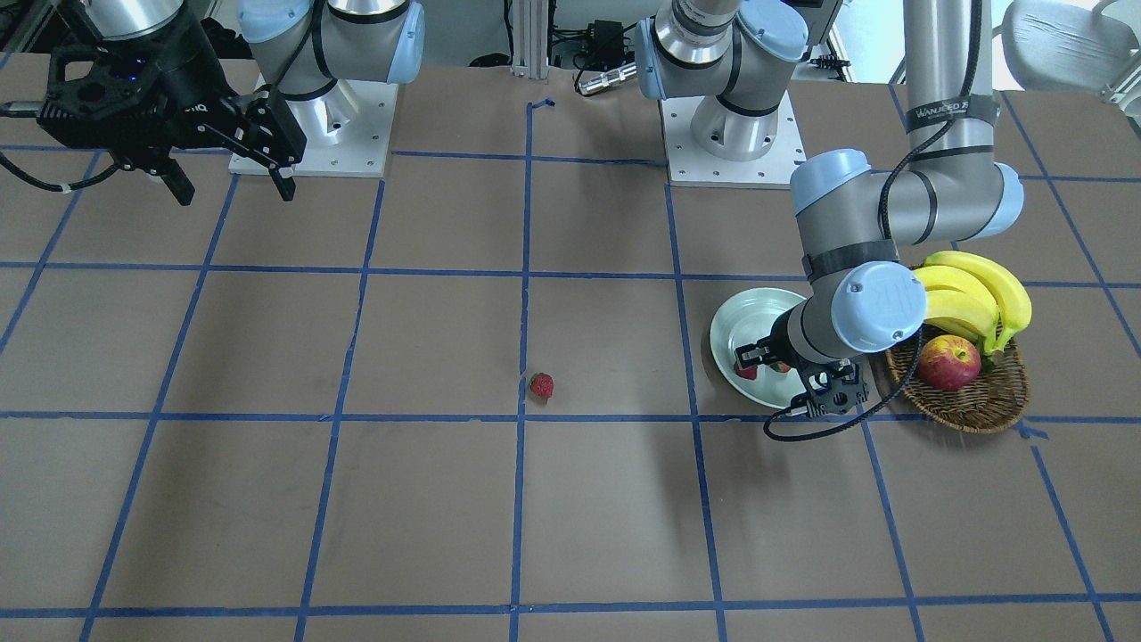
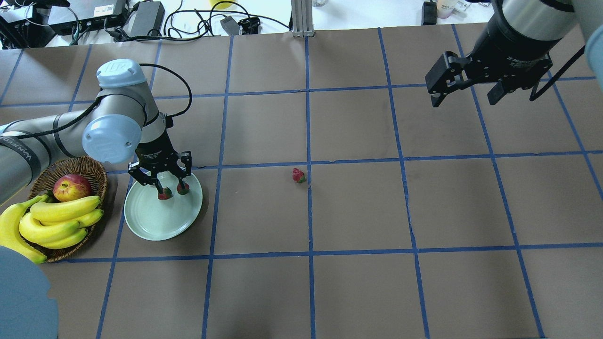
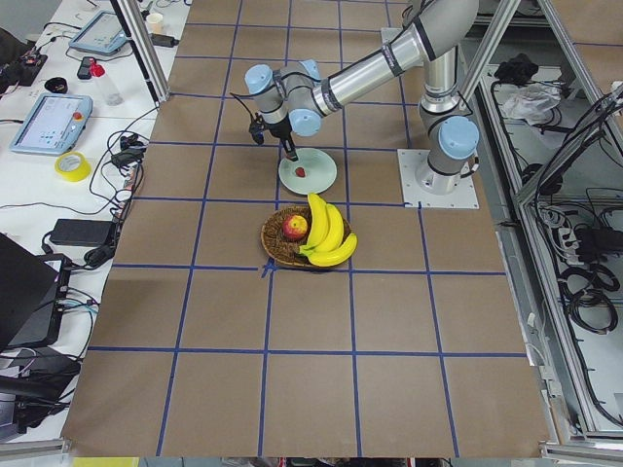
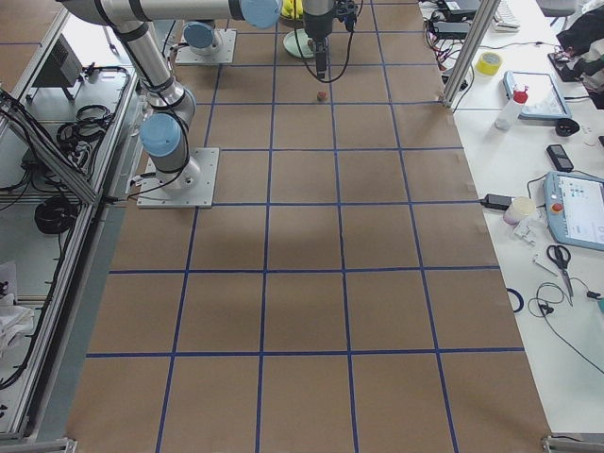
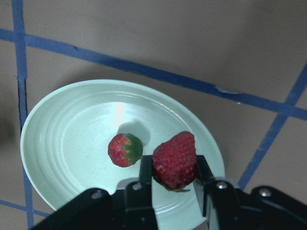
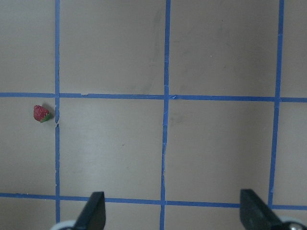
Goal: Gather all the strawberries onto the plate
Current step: 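Carry the strawberry over the plate and open the left gripper, then move the left gripper to the last strawberry mid-table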
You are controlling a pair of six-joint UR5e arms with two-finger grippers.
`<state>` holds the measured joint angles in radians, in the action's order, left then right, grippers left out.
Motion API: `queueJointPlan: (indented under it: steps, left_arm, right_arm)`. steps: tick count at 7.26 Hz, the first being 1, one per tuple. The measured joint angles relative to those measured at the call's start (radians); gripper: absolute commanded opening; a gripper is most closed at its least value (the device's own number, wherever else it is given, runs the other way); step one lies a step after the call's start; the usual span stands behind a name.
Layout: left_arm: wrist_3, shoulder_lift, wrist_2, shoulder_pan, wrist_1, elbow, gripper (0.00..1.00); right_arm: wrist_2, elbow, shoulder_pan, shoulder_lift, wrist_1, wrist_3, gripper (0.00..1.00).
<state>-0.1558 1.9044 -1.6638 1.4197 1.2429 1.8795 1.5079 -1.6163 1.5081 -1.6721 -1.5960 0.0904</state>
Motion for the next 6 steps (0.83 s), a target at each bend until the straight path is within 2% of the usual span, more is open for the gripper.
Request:
queueJointPlan:
  steps: [2,3,6]
  left_arm:
    - [-0.009,-0.023,0.03,0.029,-0.009,-0.013,1.0]
    - [-0.023,-0.036,0.078,0.062,-0.011,-0.03,1.0]
    - [-0.178,-0.032,0.156,0.195,-0.122,-0.056,1.0]
  right_arm:
    - [0.0,0.0,0.002,0.0,0.02,-0.001,1.0]
    - [-0.001,0.0,0.003,0.0,0.024,-0.001,1.0]
    - [-0.001,0.0,0.003,0.001,0.027,-0.003,1.0]
